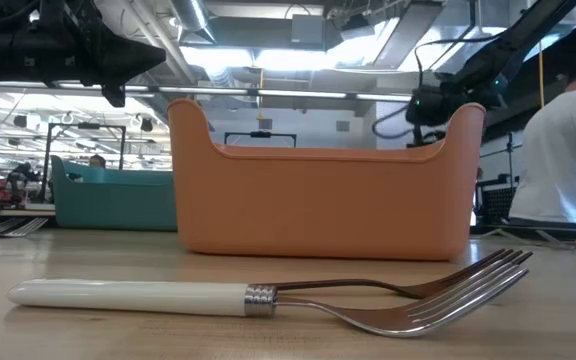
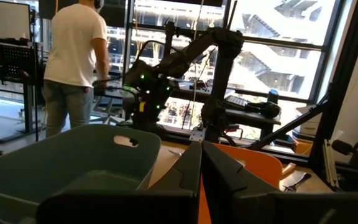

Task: Sort silverware by color (type)
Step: Put the orange fork into the orange bin

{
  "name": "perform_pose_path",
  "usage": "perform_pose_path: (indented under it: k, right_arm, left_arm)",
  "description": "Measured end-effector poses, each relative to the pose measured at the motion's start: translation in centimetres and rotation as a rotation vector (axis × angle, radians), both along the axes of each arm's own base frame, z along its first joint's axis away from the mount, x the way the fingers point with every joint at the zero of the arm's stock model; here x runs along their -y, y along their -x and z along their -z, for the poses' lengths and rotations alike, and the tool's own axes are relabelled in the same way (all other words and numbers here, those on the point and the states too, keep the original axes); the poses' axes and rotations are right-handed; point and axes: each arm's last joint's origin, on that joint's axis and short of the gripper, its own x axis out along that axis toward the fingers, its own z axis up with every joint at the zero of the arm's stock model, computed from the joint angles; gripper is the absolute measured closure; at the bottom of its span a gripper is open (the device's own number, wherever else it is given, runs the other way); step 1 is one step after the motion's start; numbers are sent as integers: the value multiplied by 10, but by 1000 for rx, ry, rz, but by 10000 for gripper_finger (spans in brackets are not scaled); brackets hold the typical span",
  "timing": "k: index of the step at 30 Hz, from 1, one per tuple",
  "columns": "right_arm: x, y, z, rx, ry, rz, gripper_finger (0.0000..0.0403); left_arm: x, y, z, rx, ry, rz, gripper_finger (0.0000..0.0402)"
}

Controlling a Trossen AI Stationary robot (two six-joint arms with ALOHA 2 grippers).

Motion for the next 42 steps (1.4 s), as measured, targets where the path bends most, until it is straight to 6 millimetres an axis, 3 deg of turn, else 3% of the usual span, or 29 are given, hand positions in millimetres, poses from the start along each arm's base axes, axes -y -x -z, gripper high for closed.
perform_pose_path:
  k: [7, 12, 18, 22, 31, 36, 42]
  right_arm:
    - [-3, 3, 4, -66, -29, -42, 239]
    - [2, -2, 8, -45, -3, -49, 229]
    - [5, -5, 29, -121, -56, -45, 229]
    - [8, -4, 34, -137, -65, -60, 257]
    - [8, -6, 34, -128, -61, -96, 392]
    - [8, -6, 34, -131, -52, -90, 381]
    - [8, -5, 31, -123, -35, -76, 396]
  left_arm:
    - [1, 0, 0, -1, -11, 41, 395]
    - [1, 0, 0, -2, -10, 41, 395]
    - [1, 0, 0, -1, -8, 51, 395]
    - [1, 0, 0, -1, -8, 52, 395]
    - [1, 0, 0, -2, -8, 52, 395]
    - [1, 0, 0, -1, -8, 52, 395]
    - [1, 0, 0, -2, -8, 52, 395]
